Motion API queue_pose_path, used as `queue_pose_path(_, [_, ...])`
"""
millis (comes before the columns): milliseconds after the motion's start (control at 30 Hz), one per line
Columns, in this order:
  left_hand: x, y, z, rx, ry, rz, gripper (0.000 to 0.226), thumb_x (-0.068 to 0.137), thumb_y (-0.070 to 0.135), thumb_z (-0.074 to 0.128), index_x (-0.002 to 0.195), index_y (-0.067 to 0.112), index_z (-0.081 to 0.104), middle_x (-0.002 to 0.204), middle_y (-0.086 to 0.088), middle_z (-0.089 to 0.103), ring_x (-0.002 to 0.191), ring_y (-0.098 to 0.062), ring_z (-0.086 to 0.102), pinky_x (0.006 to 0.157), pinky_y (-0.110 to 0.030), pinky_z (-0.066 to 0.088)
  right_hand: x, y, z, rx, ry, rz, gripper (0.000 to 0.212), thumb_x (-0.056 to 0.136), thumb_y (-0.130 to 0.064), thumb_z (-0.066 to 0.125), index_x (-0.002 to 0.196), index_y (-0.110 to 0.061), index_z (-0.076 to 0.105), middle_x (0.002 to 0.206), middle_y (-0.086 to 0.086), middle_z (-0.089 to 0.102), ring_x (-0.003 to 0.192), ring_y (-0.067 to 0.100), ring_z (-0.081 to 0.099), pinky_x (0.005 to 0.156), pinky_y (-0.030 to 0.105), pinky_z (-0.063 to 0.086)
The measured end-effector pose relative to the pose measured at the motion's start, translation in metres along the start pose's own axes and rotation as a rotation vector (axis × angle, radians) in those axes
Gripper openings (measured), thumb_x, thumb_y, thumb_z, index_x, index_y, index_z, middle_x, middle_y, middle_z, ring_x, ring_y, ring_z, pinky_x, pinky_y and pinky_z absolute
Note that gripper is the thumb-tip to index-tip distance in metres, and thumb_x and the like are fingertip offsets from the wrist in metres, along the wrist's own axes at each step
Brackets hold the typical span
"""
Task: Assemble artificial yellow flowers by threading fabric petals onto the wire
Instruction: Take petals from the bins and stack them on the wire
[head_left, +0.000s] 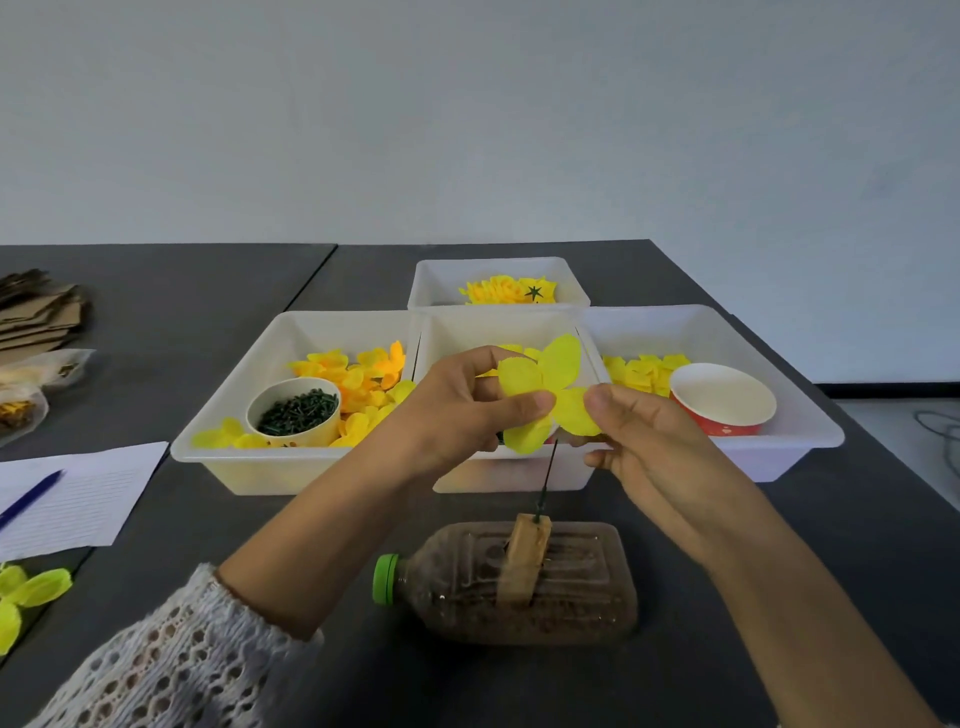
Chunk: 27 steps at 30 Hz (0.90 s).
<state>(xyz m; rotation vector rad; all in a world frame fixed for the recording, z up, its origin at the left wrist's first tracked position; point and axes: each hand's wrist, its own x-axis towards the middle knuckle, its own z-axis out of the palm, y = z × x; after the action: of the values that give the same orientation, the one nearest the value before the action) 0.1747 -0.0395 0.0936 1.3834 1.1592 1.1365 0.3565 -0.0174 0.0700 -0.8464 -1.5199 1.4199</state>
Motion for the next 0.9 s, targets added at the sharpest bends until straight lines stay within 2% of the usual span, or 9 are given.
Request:
queue_pose_path(67, [-0.001,-0.001,0.000,0.022,-0.012,0.014,0.021,0.086,0.012,0.072,0.105,0.018,0.063,0.073,0.007,0.070,0.058,-0.003,0.059,0.053,-0.016,0.041,0.001,-0.005,-0.002,-0.076,-0.035,-0.068,0.062,0.069,-0.063,0.067,0.100,-0.009,0.069,0.107,0.023,0.064,0.092,0.019,0.056,0.085,0.041,0.047])
queue_pose_path(167, [-0.002,-0.002,0.001,0.021,-0.029,0.046,0.026,0.084,0.004,0.072,0.103,0.017,0.061,0.069,0.008,0.070,0.058,-0.001,0.062,0.050,-0.011,0.044,0.006,-0.015,-0.002,-0.174,-0.085,-0.129,0.028,0.079,-0.048,0.064,0.086,-0.022,0.070,0.076,-0.008,0.070,0.073,0.004,0.062,0.072,0.023,0.051])
queue_pose_path(267, [-0.004,-0.001,0.003,0.060,-0.042,0.059,0.029,0.084,0.000,0.072,0.105,0.015,0.059,0.066,0.008,0.070,0.057,0.000,0.063,0.050,-0.010,0.044,0.011,-0.017,0.003,-0.177,-0.072,-0.110,0.019,0.089,-0.026,0.059,0.073,-0.022,0.069,0.062,-0.009,0.067,0.058,0.003,0.060,0.059,0.016,0.048])
queue_pose_path(333, [-0.004,0.000,0.002,0.074,-0.026,0.069,0.031,0.083,0.000,0.073,0.106,0.014,0.059,0.071,0.003,0.071,0.061,-0.005,0.064,0.053,-0.012,0.047,0.014,-0.017,0.004,-0.099,-0.055,-0.032,0.016,0.088,-0.023,0.060,0.075,-0.017,0.069,0.066,-0.005,0.068,0.057,0.006,0.060,0.052,0.016,0.046])
queue_pose_path(400, [-0.003,0.000,0.001,0.074,-0.010,0.072,0.032,0.082,0.001,0.073,0.108,0.013,0.058,0.080,-0.009,0.071,0.068,-0.013,0.065,0.059,-0.017,0.050,0.017,-0.015,0.002,0.025,-0.065,0.066,0.019,0.080,-0.029,0.062,0.082,-0.011,0.070,0.079,0.007,0.070,0.068,0.016,0.061,0.059,0.024,0.050])
queue_pose_path(500, [-0.002,0.001,0.001,0.071,-0.016,0.078,0.037,0.084,0.001,0.072,0.117,0.006,0.056,0.079,-0.011,0.067,0.064,-0.009,0.064,0.059,-0.015,0.049,0.020,-0.012,-0.003,0.222,-0.096,0.169,0.032,0.079,-0.030,0.059,0.095,-0.004,0.068,0.085,0.009,0.071,0.072,0.021,0.063,0.062,0.029,0.053])
queue_pose_path(667, [0.000,-0.003,0.007,0.063,-0.008,0.074,0.040,0.088,0.003,0.069,0.124,0.004,0.052,0.073,-0.001,0.067,0.056,0.001,0.061,0.051,-0.009,0.043,0.016,-0.004,-0.004,-0.033,-0.055,0.197,0.046,0.071,-0.054,0.060,0.094,-0.016,0.070,0.068,-0.006,0.064,0.067,0.010,0.055,0.060,0.027,0.041])
queue_pose_path(800, [0.005,-0.006,0.012,0.091,-0.008,0.056,0.042,0.088,0.005,0.069,0.126,0.005,0.051,0.077,-0.004,0.066,0.054,0.003,0.058,0.051,-0.008,0.041,0.017,-0.001,-0.007,0.091,0.030,0.190,0.047,0.075,-0.040,0.063,0.105,-0.005,0.070,0.095,0.014,0.068,0.086,0.026,0.055,0.080,0.038,0.040])
queue_pose_path(900, [0.007,-0.008,0.012,0.103,-0.011,0.056,0.043,0.088,0.007,0.070,0.126,0.007,0.051,0.085,-0.010,0.068,0.057,0.001,0.059,0.052,-0.009,0.042,0.017,-0.002,-0.010,0.307,-0.042,0.222,0.027,0.081,-0.031,0.059,0.099,-0.013,0.068,0.081,0.002,0.070,0.069,0.014,0.061,0.064,0.025,0.048])
